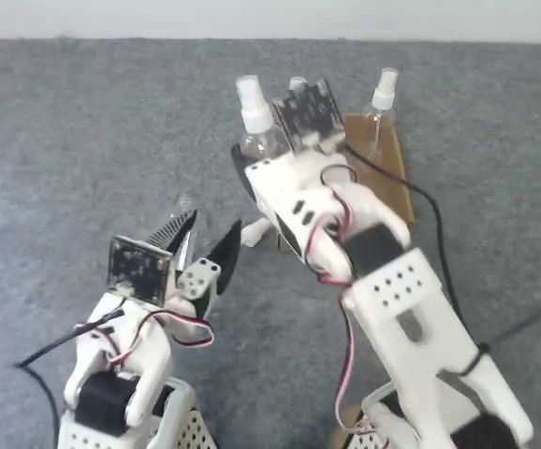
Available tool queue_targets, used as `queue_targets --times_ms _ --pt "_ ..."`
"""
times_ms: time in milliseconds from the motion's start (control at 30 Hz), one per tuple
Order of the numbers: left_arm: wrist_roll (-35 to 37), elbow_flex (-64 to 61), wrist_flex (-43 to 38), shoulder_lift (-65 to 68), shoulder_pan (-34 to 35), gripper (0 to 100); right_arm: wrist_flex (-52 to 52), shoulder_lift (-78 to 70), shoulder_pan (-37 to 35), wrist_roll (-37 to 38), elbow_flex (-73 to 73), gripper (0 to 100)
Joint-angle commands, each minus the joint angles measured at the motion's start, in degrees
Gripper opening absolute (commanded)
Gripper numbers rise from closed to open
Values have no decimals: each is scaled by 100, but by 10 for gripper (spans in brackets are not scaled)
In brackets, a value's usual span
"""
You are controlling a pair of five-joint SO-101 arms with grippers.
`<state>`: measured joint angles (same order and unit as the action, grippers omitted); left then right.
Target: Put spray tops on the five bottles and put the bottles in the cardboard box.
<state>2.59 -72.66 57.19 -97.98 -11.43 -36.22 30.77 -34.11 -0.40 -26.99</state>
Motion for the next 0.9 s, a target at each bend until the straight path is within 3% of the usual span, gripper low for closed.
queue_targets --times_ms 0,233,767,867 --pt "-97 -22 -132 44 -308 201 -734 -295 -418 -62 1222 6" --pt "-79 -13 -158 246 -299 203 -1604 -356 -1024 -44 1662 6" --pt "-105 -119 -273 273 -325 203 -2668 215 -989 -26 1723 6" --pt "-105 -119 -264 273 -334 202 -2844 268 -954 299 1714 6"
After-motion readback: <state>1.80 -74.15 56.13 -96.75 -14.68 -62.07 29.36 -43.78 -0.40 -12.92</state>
